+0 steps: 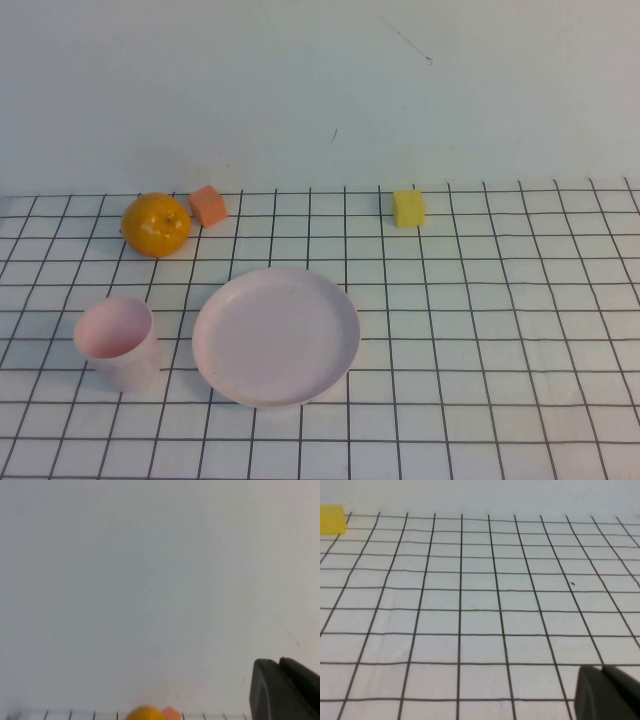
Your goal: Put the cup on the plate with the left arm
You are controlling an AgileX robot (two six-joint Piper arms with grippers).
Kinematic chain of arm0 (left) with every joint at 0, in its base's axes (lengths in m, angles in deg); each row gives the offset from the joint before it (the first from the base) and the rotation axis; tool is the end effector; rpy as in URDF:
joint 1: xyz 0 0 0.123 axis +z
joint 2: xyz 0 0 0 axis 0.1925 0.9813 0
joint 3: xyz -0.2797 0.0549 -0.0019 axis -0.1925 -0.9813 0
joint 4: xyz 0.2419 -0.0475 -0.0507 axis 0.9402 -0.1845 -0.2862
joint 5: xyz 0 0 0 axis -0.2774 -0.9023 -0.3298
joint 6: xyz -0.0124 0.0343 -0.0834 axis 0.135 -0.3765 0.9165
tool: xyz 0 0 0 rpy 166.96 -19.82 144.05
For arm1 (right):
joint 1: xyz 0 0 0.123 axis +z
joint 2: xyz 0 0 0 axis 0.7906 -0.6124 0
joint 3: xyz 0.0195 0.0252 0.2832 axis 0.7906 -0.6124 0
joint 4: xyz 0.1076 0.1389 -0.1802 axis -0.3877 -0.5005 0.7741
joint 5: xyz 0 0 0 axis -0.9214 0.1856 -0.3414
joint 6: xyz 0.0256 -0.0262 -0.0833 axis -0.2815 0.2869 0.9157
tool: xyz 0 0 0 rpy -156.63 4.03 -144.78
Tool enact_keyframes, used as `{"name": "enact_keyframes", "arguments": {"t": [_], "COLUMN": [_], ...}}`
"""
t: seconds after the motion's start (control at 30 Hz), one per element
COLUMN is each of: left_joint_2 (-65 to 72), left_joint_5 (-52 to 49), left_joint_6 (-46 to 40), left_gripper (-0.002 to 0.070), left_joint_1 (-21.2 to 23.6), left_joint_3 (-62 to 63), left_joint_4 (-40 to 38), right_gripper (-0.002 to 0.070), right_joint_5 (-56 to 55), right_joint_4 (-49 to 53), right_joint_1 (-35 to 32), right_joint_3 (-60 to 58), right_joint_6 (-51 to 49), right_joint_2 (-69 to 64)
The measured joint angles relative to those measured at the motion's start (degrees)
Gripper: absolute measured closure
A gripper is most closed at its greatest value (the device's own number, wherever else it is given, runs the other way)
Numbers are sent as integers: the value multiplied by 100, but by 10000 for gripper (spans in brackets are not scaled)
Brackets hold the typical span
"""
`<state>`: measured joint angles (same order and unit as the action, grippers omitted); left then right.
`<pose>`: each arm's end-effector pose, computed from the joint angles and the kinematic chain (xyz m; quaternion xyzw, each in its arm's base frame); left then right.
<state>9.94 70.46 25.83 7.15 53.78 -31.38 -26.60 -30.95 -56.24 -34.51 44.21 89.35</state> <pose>0.0205 -0.0063 0.3229 -0.0302 0.6305 -0.1318 0.7643 0.0525 -0.0046 0.1714 0.0041 0.8032 -0.0451 0.5940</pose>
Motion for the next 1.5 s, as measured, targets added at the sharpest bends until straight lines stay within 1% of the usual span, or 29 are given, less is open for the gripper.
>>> {"name": "enact_keyframes", "arguments": {"t": [0.07, 0.23, 0.43, 0.67, 0.83, 0.93, 0.97, 1.03, 1.13, 1.2, 1.23, 1.33, 1.5], "left_joint_2": [41, 86, 642, 2331, 3623, 4285, 4488, 4866, 5372, 5726, 5901, 6408, 7214], "left_joint_5": [-382, -825, -1737, -2639, -2886, -2986, -2993, -2993, -3044, -3055, -3054, -2997, -2785], "left_joint_6": [0, -112, 150, 156, 86, -19, -31, -43, -43, -43, -43, -43, -12], "left_gripper": [677, 677, 677, 677, 666, 615, 582, 485, 299, 208, 174, 133, 118], "left_joint_1": [0, 0, 0, 0, 0, 0, 0, 0, 0, 0, 0, 0, 0], "left_joint_3": [-25, -460, -156, 806, 1536, 1875, 1977, 2152, 2345, 2427, 2478, 2612, 2909], "left_joint_4": [0, 0, -95, 84, 305, 343, 343, 343, 322, 321, 312, 312, 349], "right_gripper": [678, 678, 678, 678, 678, 678, 678, 678, 678, 678, 678, 678, 678], "right_joint_5": [0, 0, 0, 0, 0, 0, 0, 0, 0, 0, 0, 0, 0], "right_joint_4": [0, 0, 0, 0, 0, 0, 0, 0, 0, 0, 0, 0, 0], "right_joint_1": [0, 0, 0, 0, 0, 0, 0, 0, 0, 0, 0, 0, 0], "right_joint_3": [0, 0, 0, 0, 0, 0, 0, 0, 0, 0, 0, 0, 0], "right_joint_6": [0, 0, 0, 0, 0, 0, 0, 0, 0, 0, 0, 0, 0], "right_joint_2": [0, 0, 0, 0, 0, 0, 0, 0, 0, 0, 0, 0, 0]}}
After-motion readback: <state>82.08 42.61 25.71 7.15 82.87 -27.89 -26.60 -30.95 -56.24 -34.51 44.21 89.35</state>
